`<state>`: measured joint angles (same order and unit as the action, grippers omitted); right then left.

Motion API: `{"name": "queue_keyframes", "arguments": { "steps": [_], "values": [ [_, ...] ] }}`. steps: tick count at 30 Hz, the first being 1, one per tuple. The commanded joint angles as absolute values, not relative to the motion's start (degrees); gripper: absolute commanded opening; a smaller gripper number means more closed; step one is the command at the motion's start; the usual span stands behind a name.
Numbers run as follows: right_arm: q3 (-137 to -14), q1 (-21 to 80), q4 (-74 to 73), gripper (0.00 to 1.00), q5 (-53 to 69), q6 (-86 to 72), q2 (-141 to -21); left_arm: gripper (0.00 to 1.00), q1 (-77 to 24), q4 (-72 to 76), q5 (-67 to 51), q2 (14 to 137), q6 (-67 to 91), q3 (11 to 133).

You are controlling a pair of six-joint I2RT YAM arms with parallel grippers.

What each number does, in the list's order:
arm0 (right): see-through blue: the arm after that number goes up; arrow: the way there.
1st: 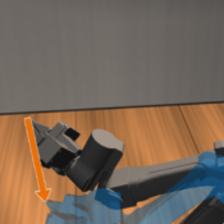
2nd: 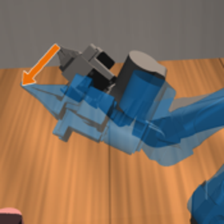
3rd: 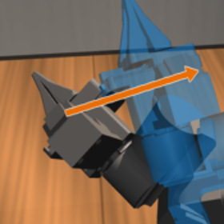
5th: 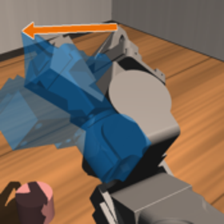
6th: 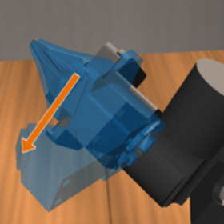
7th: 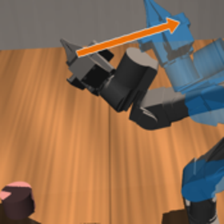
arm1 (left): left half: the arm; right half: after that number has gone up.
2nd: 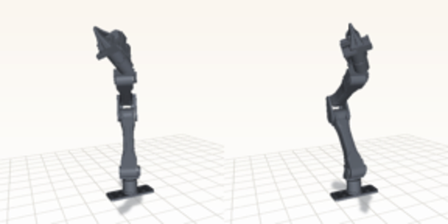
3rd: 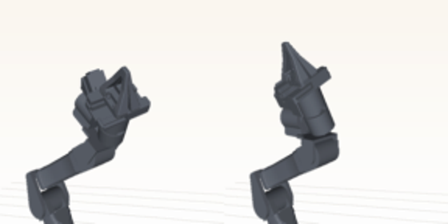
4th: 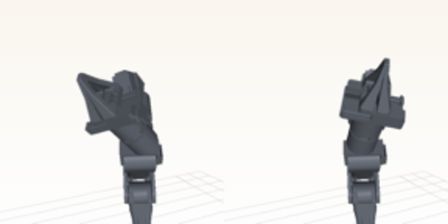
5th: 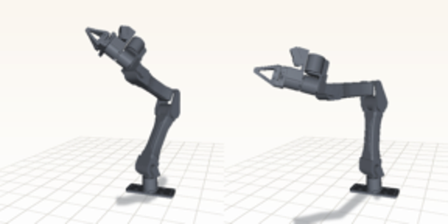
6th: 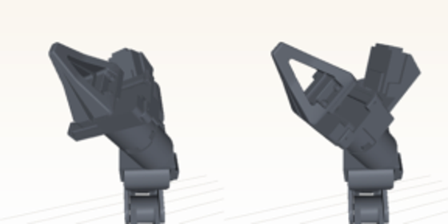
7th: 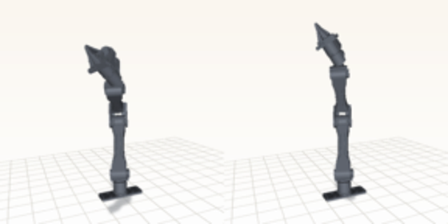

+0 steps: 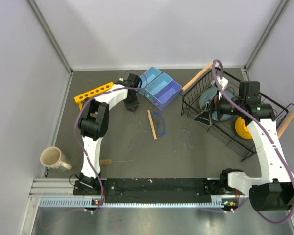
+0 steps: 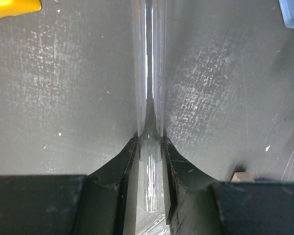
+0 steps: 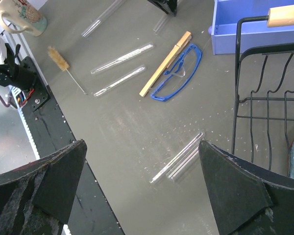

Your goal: Organize the chemistry lab equipment

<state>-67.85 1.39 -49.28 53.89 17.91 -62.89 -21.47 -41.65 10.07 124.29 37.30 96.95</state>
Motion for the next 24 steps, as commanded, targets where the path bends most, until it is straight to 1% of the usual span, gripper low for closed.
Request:
{"name": "queue_keyframes", "arguments": {
  "steps": [1, 6, 9, 11, 13, 17, 19, 20, 22, 23, 24],
  "values": [
    [-67.1, 1.8, -47.8, 0.99, 55.5, 18.3, -61.2, 0.08, -20.7, -39.3, 9.9, 119.9, 37.3, 95.8],
    [-66.9, 1.9, -47.9, 0.99, 56.2, 18.2, -61.3, 0.08, -20.7, -33.6, 7.2, 109.5, 35.3, 89.2],
    [-67.9, 4.1, -48.1, 0.99, 56.2, 18.3, -61.9, 0.07, -20.7, -28.4, 4.0, 102.5, 34.8, 84.7],
    [-68.6, 7.2, -48.2, 0.99, 56.9, 18.5, -62.6, 0.07, -20.7, -24.5, 1.5, 98.7, 34.7, 79.7],
    [-69.9, 10.0, -48.2, 0.99, 57.0, 18.8, -63.2, 0.07, -20.7, -22.0, -3.8, 92.9, 35.0, 74.5],
    [-73.3, 18.7, -47.9, 0.99, 55.6, 18.2, -67.1, 0.07, -22.1, -10.1, -12.1, 82.4, 38.1, 64.9],
    [-75.3, 21.4, -46.2, 0.99, 54.5, 16.0, -69.1, 0.07, -24.3, -6.5, -14.6, 77.2, 41.6, 60.9],
    [-75.5, 24.0, -44.5, 0.99, 53.4, 12.3, -70.6, 0.07, -25.3, -3.8, -14.6, 73.9, 42.7, 59.8],
    [-75.1, 25.9, -40.5, 0.99, 52.8, 7.1, -72.2, 0.07, -28.5, -1.4, -13.1, 71.1, 45.6, 57.0],
    [-74.6, 26.7, -35.0, 0.99, 52.1, 0.6, -72.7, 0.07, -29.5, -0.4, -12.5, 68.8, 47.6, 56.2],
    [-74.0, 28.0, -32.9, 0.99, 51.9, -2.8, -74.0, 0.07, -30.6, 3.0, -11.7, 67.7, 48.4, 54.6]
  ]
}}
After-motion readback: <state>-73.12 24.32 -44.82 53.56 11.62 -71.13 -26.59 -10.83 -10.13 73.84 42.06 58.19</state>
